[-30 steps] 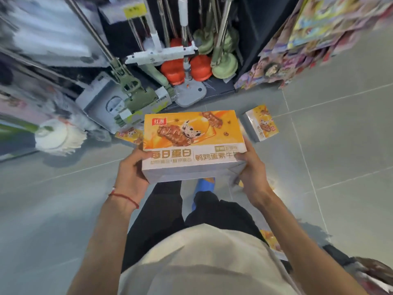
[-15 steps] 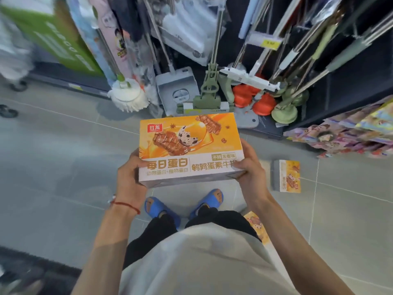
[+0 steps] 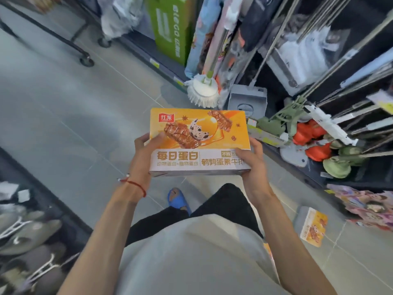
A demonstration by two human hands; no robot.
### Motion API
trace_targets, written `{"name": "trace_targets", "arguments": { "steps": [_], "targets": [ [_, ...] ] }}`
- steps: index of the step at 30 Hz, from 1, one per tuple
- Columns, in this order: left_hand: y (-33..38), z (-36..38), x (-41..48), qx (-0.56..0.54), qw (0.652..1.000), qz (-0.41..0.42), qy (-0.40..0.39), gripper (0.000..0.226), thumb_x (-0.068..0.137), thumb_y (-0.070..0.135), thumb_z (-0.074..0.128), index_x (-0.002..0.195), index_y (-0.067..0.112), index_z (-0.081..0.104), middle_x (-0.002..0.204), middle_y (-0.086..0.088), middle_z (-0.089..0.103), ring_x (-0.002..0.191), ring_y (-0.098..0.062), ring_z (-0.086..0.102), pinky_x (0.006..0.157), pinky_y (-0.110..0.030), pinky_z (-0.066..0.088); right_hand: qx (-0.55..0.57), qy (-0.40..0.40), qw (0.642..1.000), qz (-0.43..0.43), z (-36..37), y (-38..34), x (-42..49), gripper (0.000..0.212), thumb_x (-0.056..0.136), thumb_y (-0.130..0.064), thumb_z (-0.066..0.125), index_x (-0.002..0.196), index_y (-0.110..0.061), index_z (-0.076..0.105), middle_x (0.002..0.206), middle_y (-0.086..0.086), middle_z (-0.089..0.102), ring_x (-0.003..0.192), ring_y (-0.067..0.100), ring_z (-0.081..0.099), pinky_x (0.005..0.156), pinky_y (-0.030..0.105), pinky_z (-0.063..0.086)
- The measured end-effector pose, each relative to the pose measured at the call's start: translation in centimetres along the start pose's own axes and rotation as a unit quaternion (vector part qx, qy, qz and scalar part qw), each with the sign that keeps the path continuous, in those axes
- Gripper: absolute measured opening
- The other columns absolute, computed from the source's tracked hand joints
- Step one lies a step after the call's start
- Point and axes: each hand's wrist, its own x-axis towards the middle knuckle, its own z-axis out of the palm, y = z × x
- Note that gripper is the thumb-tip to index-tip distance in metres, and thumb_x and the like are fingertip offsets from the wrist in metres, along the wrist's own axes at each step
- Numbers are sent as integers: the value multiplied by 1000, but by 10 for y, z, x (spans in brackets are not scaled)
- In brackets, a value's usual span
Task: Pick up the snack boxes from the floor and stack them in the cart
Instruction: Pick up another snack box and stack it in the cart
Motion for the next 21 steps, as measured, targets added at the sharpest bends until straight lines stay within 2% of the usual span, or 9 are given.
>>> {"name": "trace_targets", "arguments": {
  "steps": [2,4,5,7,9,11,15,18,21],
  "targets": [
    [9,-22,3,7,999,4,32,82,68,66,75,132,26,42,81,2,78,71,-19,74,68,-39,59,-28,-19,999,12,26,-2,8,61,75,-24,72,132,-26,50,121,4,74,108,30,72,95,50,51],
    [19,-45,8,-3,999,18,52,81,71,66,73,133,26,41,88,0,78,73,-19,75,69,-40,58,-54,-41,998,18,53,-7,19,60,74,-25,73,128,-29,48,120,3,73,106,28,73,91,48,56],
    [23,-55,11,-12,998,27,60,79,75,63,73,135,24,41,92,0,77,74,-18,75,68,-38,57,-66,-52,996,18,67,-12,25,62,74,-27,74,129,-29,46,119,1,73,105,25,73,86,42,58],
    [35,-71,23,-29,995,35,84,66,85,50,72,136,23,40,94,1,75,72,-16,74,64,-33,56,-101,-71,992,15,96,-21,41,76,75,-39,77,141,-27,42,121,-8,71,110,16,71,92,34,53],
    [49,-86,37,-40,993,30,103,59,91,40,69,137,23,38,103,-5,73,69,-15,74,59,-29,57,-137,-96,986,1,130,-32,57,92,76,-51,83,153,-31,37,131,-14,68,119,10,68,105,38,51],
    [65,-103,53,-64,990,35,118,66,87,37,73,139,21,36,107,-7,71,68,-14,74,55,-26,56,-160,-124,979,-1,163,-39,77,88,82,-51,84,155,-37,37,140,-9,65,124,14,66,109,44,50],
    [104,-140,84,-87,984,61,144,80,70,33,66,142,18,35,108,-3,68,71,-12,73,54,-25,55,-176,-190,966,-11,229,-52,123,47,96,-22,74,139,-27,56,119,-7,76,108,13,74,94,33,59],
    [136,-167,107,-80,981,78,161,78,70,33,61,143,16,38,100,2,70,69,-9,72,53,-23,54,-176,-227,958,10,285,-67,154,43,95,-17,75,132,-31,58,111,-8,79,100,13,76,82,29,62],
    [165,-194,125,-89,975,88,186,71,73,35,59,140,15,44,110,-6,71,77,-14,73,57,-25,56,-183,-264,947,25,341,-83,181,45,94,-16,75,135,-26,57,110,-4,79,95,15,78,72,25,61]
  ]
}}
